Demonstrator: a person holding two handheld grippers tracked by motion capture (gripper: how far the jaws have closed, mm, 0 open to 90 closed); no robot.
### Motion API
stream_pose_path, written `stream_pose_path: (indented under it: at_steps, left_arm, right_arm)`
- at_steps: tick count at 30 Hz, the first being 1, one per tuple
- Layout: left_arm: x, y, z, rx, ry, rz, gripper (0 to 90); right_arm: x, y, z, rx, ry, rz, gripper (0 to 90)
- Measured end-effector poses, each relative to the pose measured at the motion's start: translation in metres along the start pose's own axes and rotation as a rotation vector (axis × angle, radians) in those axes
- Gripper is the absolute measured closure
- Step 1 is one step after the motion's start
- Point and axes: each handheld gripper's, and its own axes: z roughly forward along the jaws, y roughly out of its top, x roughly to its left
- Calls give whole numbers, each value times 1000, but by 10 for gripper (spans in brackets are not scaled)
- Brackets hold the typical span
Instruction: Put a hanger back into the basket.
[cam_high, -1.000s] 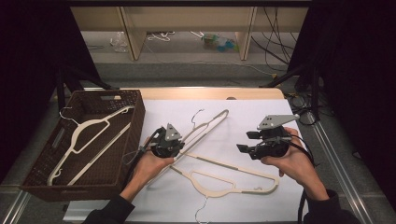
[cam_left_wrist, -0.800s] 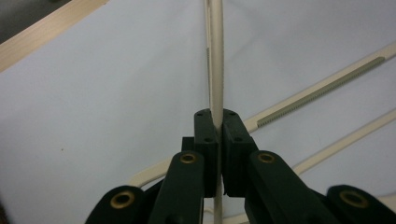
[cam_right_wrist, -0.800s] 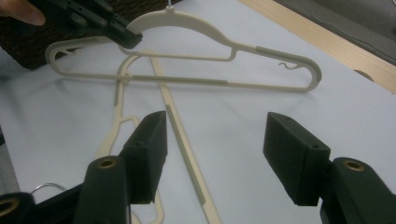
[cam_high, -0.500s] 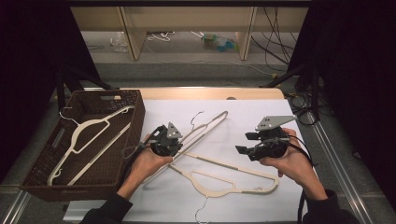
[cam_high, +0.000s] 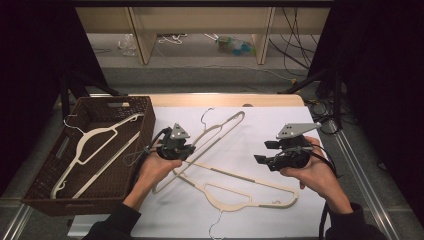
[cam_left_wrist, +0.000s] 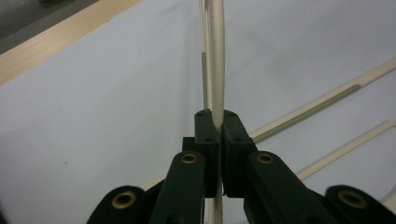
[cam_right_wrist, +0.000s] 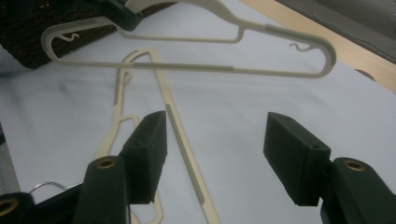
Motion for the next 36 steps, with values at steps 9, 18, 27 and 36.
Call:
stream_pose_path:
  at_steps: [9,18,27,36]
  left_arm:
    - [-3,20,-28,-122,-50,-82,872]
    - [14,27,-58,-194,-121,-175,871]
    - [37,44,-113,-281,-117,-202,871]
    - [75,28,-152,-315,-55,-268,871]
  right_arm:
    - [-1,-1,-2,-5,1,-4,403]
    - [0,0,-1,1,6,-13,387]
    - [2,-1,4,4,-9,-9,305]
    - [1,-1,7,-21,-20,-15,276]
